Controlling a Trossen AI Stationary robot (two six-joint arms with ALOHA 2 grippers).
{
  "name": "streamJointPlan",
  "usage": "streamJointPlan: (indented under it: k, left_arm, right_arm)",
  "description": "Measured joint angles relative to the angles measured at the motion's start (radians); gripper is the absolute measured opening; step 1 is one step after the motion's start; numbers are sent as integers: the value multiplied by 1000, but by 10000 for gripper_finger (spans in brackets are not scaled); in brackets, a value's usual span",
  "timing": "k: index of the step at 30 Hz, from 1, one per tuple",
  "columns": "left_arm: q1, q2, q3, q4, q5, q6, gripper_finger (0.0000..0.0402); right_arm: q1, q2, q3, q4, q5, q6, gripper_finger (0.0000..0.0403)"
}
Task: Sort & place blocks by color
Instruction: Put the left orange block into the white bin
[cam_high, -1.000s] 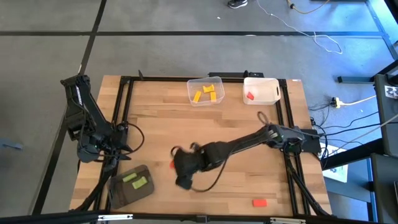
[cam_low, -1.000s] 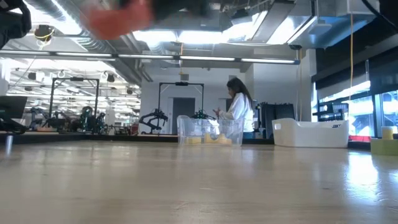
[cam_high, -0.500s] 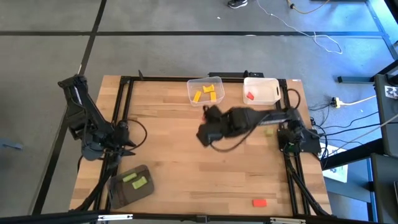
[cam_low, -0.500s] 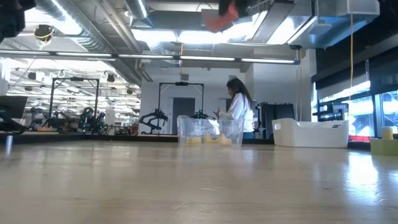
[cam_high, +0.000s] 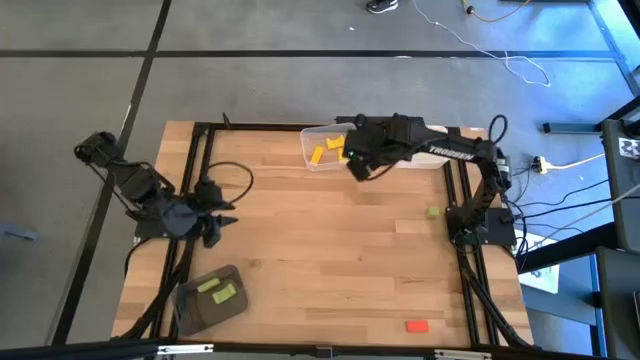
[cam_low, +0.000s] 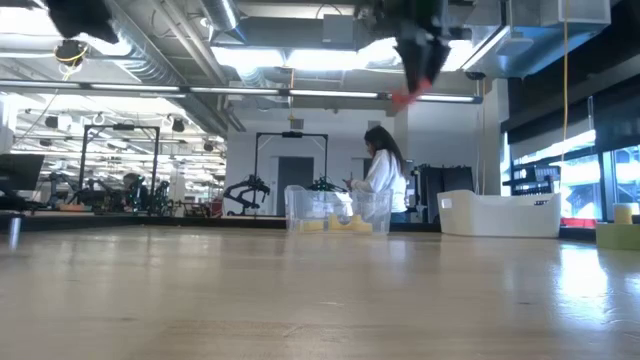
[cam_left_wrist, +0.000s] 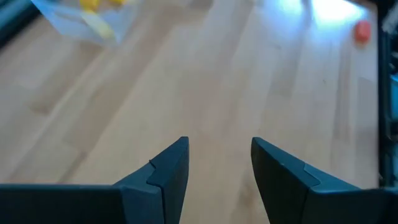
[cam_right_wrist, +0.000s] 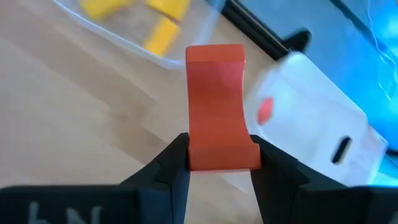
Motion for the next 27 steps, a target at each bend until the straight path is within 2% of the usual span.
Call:
streamJointPlan:
  k: [7,12,21,27]
  left_arm:
    - [202,8,0,174,15,236,163]
    - [315,20,0,276,88,333,163]
    - [416,87,0,315,223,356,163]
    - [452,128,-1,331,274,356,163]
  right_arm:
    - [-152,-79,-206,9,4,-58,132]
    - [-273,-88,-321,29,48,-92,132]
    - [-495,-87,-552,328,-22,-308,132]
    - [-594,-86,-628,465,-69,-411,132]
